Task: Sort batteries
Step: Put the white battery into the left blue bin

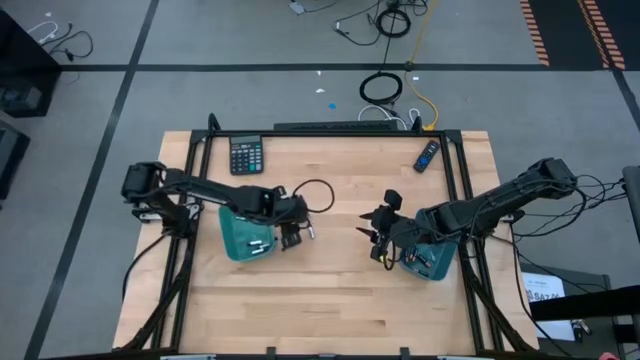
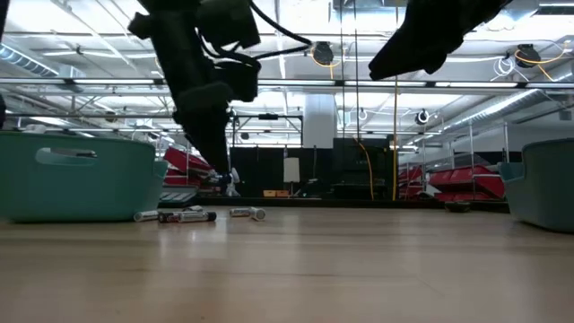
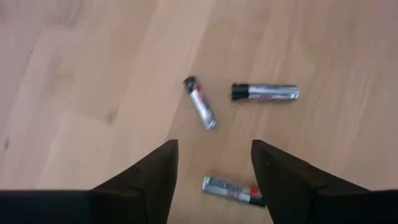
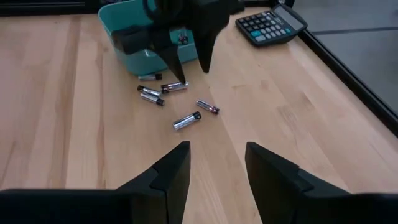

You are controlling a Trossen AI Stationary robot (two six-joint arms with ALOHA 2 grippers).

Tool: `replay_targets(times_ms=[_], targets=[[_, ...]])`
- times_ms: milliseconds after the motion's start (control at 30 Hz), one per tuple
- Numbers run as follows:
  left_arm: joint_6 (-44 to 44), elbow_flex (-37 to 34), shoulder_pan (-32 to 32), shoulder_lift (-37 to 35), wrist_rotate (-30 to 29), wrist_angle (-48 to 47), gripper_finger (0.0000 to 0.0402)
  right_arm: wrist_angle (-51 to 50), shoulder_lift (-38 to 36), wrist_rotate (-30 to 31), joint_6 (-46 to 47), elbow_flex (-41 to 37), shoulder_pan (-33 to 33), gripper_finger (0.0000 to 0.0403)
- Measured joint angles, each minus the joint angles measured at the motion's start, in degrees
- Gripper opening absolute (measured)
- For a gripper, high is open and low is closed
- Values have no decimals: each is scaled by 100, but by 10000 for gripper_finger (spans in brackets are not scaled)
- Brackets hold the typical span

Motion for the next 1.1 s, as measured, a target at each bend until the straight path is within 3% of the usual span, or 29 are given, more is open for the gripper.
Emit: replay_targets(times_ms=[100,300,700,800,933,1100], targets=[[417,69,7,212,4,161,198,-2,24,5,-12,0,0,145],[446,77,229,581,71,400,175,24,193,118,-15,0,4,145],[599,81,398,1146,117,823,170,46,300,125,-105,0,2,145],[621,108,391,1300,125,776,137,50,300,130,-119,0,2,145],[649,108,382,1351,153,761,31,30,300,142,-125,0,2,145],[591,64,392,985,84,447,22,-10,300,173,-174,0,2,145]])
